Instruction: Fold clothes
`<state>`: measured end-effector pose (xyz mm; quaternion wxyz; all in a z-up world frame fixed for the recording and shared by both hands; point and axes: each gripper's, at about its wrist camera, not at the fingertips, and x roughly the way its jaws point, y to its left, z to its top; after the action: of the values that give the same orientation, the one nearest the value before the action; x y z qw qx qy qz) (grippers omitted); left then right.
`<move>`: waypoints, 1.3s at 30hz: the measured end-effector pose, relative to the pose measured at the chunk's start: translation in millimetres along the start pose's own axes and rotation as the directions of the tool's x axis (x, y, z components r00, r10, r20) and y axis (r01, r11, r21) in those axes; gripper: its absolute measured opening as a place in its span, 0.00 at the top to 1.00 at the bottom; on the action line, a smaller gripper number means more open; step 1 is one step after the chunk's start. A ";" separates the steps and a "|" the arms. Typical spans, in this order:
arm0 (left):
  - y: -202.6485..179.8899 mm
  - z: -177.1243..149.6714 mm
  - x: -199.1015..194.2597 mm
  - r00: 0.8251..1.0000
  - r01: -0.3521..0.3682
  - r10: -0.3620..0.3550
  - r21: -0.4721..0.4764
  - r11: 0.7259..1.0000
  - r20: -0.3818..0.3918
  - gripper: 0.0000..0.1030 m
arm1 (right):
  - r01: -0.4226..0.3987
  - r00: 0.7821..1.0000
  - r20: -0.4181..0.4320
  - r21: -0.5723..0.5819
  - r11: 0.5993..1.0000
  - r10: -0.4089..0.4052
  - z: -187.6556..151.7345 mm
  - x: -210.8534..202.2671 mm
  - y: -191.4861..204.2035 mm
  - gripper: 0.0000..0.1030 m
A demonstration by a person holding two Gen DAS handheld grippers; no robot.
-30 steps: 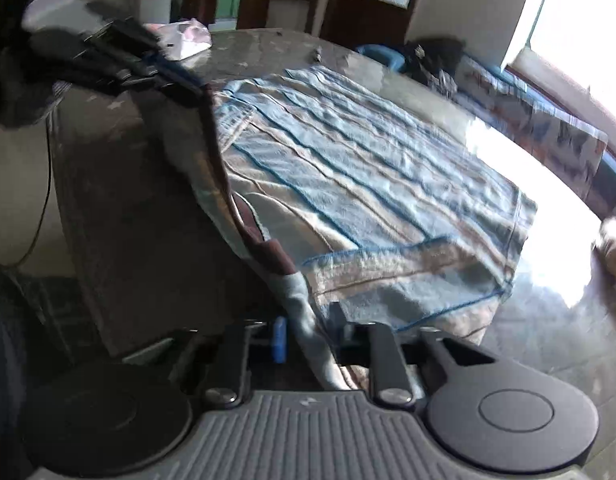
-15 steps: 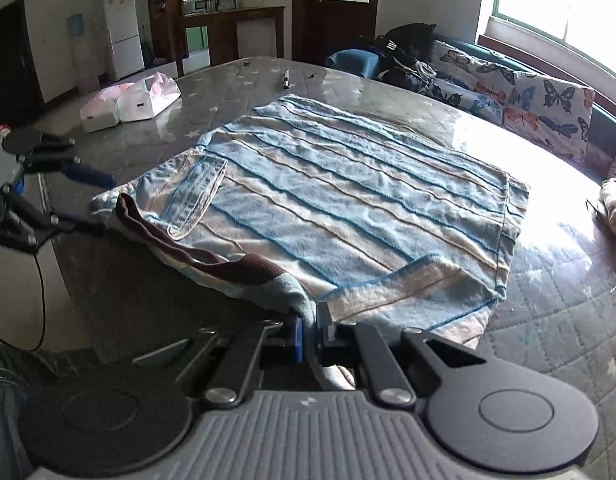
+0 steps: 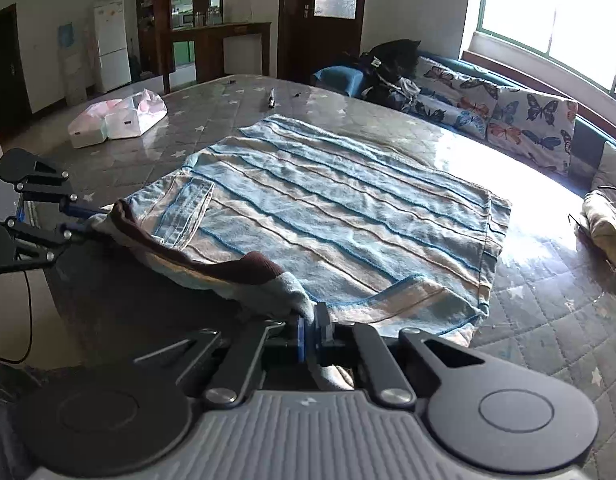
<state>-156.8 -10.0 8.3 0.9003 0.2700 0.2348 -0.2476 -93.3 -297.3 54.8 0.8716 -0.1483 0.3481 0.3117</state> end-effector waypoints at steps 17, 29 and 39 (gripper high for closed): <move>26.9 25.0 -57.5 0.998 0.007 0.003 -0.151 0.989 0.061 0.94 | -0.088 0.995 0.038 -0.047 0.995 0.089 -5.7 -55.2 7.2 0.97; 106.2 76.1 10.9 0.995 -0.048 0.067 -0.228 0.972 0.078 0.94 | -0.052 0.996 0.071 -0.059 0.997 0.056 75.0 -19.9 -42.0 0.97; 164.8 98.2 122.2 0.999 -0.038 0.027 -0.240 0.970 -0.047 0.93 | -0.030 0.999 -0.017 -0.024 0.999 0.030 143.2 74.5 -99.3 0.97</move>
<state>59.6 12.4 74.3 0.9250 0.1680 0.2783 -0.1967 86.6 -272.0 109.0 0.8620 -0.1564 0.3537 0.3277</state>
